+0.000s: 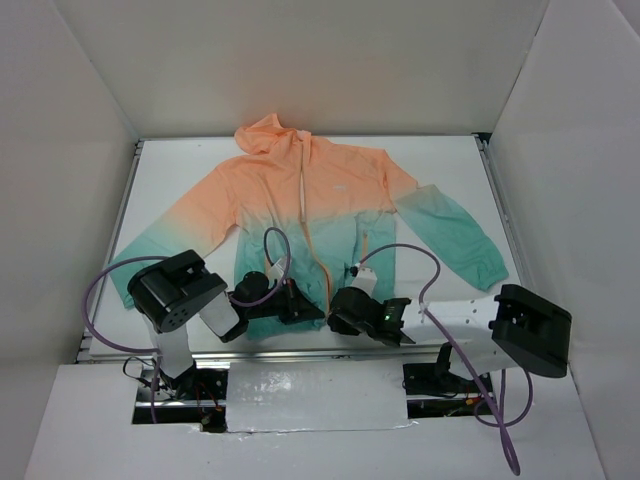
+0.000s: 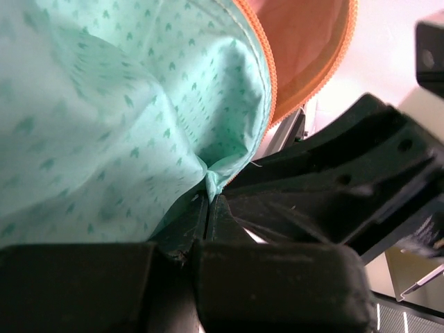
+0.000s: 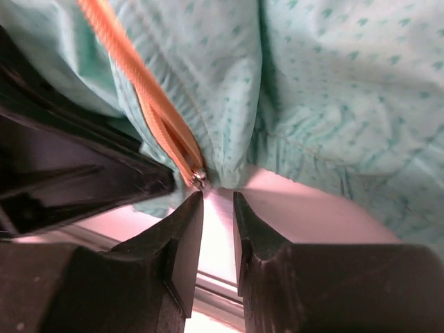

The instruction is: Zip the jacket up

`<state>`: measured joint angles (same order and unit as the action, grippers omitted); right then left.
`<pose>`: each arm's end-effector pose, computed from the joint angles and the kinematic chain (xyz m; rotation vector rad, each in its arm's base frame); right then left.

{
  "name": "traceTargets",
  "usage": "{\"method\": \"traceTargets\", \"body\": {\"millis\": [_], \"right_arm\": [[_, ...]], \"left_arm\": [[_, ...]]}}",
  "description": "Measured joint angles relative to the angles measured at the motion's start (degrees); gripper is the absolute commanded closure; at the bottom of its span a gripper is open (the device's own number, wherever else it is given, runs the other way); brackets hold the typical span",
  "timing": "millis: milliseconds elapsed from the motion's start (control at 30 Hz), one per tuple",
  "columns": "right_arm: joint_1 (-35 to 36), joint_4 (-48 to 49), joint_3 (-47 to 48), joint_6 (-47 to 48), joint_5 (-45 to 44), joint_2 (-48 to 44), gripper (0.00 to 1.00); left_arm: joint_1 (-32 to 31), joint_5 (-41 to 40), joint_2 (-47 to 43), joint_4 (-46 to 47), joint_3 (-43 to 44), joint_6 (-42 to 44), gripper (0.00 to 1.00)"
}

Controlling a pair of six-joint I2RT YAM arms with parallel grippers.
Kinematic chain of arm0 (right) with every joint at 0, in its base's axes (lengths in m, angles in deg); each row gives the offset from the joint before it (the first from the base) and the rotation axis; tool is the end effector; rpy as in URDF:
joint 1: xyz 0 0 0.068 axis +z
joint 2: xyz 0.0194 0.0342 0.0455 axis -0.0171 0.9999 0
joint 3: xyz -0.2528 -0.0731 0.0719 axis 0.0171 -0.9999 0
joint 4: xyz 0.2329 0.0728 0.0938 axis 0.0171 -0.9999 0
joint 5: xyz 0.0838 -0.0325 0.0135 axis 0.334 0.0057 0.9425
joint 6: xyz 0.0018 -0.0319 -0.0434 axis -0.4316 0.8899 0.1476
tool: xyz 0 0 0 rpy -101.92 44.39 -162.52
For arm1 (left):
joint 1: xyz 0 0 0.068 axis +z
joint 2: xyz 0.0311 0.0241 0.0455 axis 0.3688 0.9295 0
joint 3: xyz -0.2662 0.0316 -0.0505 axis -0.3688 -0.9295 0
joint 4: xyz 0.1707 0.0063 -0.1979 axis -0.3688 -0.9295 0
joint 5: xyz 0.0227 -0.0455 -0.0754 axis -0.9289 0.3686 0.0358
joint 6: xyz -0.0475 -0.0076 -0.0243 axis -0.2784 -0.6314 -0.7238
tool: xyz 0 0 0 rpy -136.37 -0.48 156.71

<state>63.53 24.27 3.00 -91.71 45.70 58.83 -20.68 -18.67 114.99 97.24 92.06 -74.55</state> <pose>0.1076 0.2000 0.1432 0.1375 2.5022 0.6258 0.1760 -0.1807 0.0942 -0.2305 2.2651 -1.6491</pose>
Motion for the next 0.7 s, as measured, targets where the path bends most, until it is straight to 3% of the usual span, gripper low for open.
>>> {"method": "traceTargets", "body": {"millis": [367, 700], "right_arm": [[5.8, -7.4, 5.2, 9.7, -6.4, 1.6, 0.56], [8.0, -14.1, 13.7, 12.0, -11.8, 9.9, 0.58]], "left_arm": [[-0.2, 0.0, -0.5, -1.7, 0.9, 0.2, 1.00], [-0.2, -0.2, -0.5, -3.4, 1.5, 0.5, 1.00]]}}
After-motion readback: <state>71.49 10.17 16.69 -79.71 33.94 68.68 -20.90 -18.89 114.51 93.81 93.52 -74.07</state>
